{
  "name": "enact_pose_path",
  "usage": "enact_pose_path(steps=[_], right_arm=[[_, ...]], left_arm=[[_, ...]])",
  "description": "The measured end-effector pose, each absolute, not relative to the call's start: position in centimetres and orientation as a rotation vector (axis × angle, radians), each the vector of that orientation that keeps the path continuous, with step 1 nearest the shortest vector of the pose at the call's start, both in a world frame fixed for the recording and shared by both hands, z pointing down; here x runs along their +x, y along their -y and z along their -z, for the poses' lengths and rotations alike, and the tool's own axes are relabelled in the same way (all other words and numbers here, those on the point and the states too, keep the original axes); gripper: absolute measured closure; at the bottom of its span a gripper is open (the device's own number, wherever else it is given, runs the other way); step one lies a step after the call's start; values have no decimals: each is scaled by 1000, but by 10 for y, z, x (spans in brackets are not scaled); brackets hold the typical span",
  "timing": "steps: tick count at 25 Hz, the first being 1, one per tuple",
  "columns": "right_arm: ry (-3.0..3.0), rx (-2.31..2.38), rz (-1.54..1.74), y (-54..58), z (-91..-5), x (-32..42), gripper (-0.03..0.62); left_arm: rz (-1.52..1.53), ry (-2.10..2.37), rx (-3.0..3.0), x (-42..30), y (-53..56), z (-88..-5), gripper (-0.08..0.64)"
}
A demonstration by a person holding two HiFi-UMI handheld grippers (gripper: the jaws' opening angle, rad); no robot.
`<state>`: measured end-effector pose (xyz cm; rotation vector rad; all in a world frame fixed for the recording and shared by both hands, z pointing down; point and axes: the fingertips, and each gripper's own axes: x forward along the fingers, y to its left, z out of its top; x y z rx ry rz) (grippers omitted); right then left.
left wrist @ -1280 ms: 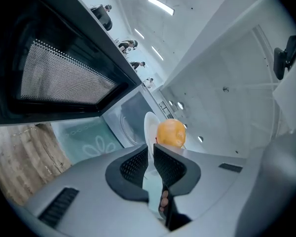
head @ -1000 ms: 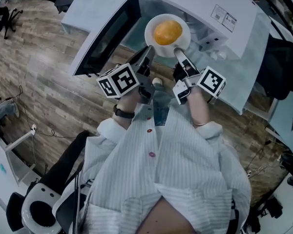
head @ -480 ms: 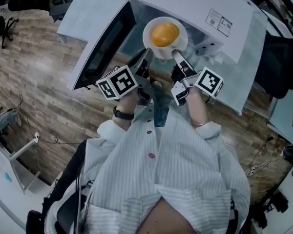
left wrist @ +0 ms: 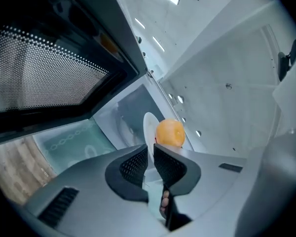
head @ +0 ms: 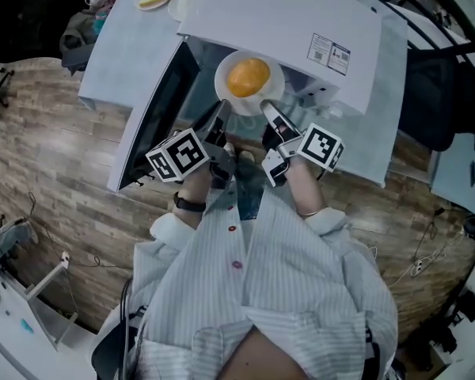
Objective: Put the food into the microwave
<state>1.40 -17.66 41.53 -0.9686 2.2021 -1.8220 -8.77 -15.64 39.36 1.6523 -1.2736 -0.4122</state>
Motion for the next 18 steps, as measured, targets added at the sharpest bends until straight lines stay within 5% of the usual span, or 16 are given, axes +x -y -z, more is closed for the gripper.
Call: enact_pose_path(steps=[18], right_arm=[[-2193, -1059, 1767, 186, -437, 8, 538]], left_arm=[[332, 1199, 1670, -91, 168, -421, 518]])
